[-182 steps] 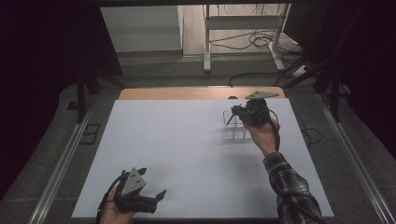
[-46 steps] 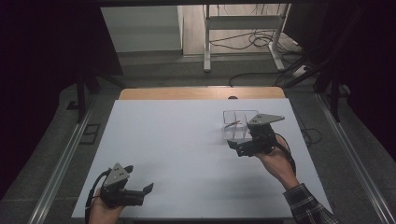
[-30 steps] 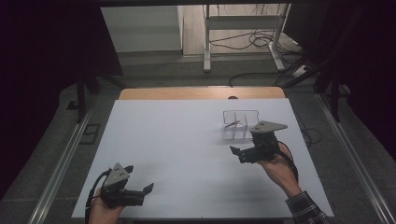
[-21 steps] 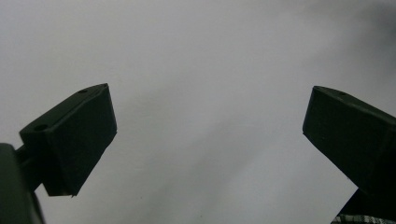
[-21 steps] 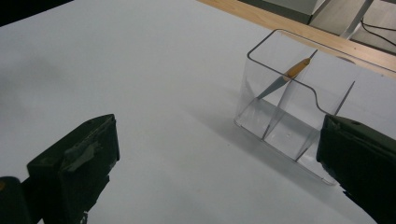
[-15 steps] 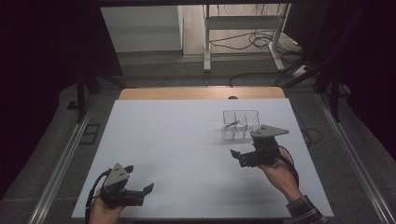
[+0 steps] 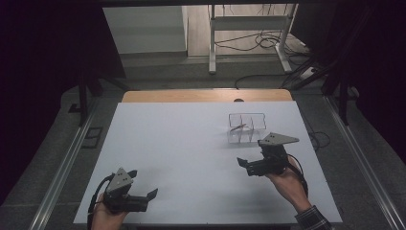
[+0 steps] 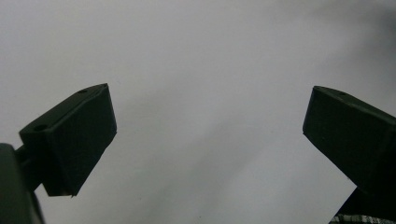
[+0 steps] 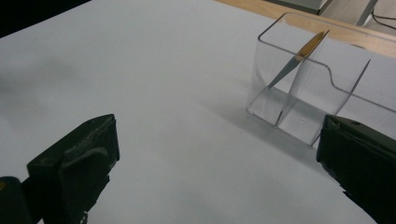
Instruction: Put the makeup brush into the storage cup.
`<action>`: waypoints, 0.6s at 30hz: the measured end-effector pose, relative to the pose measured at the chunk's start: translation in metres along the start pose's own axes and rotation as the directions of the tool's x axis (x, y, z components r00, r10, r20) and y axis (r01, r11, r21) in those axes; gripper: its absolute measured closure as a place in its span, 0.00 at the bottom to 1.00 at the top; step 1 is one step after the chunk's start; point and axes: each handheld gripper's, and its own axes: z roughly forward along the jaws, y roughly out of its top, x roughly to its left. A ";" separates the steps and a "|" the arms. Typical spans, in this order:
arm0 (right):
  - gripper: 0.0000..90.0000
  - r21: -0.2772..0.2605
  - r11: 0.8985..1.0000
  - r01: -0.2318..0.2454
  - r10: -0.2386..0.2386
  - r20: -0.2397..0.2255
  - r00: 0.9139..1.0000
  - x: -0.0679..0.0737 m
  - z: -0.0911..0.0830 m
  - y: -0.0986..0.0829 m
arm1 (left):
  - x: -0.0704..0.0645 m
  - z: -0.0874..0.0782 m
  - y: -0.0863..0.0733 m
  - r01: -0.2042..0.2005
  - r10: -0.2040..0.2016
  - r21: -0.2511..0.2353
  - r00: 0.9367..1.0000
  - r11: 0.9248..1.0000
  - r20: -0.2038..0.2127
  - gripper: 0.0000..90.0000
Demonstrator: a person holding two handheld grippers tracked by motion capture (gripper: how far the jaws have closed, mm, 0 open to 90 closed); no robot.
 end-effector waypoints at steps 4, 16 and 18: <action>0.00 0.009 1.000 0.010 -0.010 0.005 1.000 0.003 0.000 -0.004 | 0.000 0.000 0.000 0.000 0.000 0.000 1.000 1.000 0.000 0.04; 0.00 0.018 0.999 0.030 -0.030 0.005 1.000 0.005 -0.006 -0.011 | 0.000 0.000 0.000 -0.002 0.002 0.002 1.000 1.000 -0.002 0.04; 0.00 0.019 0.999 0.032 -0.032 0.008 0.999 0.005 -0.007 -0.013 | 0.000 0.000 0.000 -0.002 0.002 0.002 1.000 1.000 -0.003 0.04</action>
